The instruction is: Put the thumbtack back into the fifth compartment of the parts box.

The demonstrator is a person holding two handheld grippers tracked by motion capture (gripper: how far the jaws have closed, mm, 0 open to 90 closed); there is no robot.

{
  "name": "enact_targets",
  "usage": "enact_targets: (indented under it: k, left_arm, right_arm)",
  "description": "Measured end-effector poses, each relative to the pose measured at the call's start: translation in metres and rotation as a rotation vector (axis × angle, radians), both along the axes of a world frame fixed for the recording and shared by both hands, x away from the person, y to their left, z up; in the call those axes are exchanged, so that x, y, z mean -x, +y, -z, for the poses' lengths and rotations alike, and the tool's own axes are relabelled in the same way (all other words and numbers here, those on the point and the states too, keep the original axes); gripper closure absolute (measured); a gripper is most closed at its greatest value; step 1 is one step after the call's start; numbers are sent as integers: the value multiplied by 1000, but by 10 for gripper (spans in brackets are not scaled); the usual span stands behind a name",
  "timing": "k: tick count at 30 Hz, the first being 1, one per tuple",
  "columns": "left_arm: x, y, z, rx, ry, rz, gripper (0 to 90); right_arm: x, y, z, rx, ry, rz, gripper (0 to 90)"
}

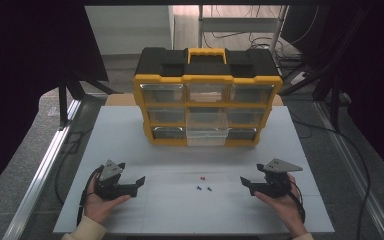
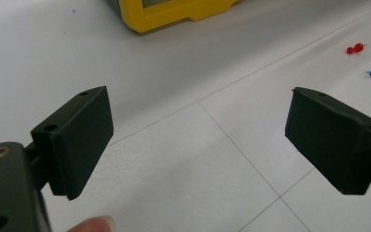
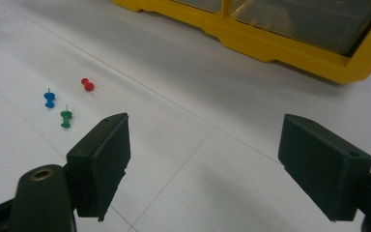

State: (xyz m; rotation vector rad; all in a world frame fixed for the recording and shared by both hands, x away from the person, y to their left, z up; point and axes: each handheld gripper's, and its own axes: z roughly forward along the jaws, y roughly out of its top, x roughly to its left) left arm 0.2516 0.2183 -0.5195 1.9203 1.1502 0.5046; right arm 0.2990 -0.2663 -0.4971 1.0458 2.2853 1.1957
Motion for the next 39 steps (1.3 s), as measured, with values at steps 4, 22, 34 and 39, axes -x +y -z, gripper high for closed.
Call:
enact_targets:
  k: [4, 22, 34, 39]
  left_arm:
    - [-2, 0, 0, 3, 4, 7, 103]
    - [-5, 0, 0, 11, 13, 19, 107]
    - [-6, -3, 1, 5, 19, 37, 113]
    - [-6, -3, 1, 3, 17, 41, 117]
  right_arm:
    - [-1, 3, 0, -3, 6, -5, 199]
    - [-10, 49, -13, -7, -6, -88, 231]
    - [-19, 73, -7, 24, 26, -135, 233]
    - [-22, 82, -4, 34, 41, -152, 233]
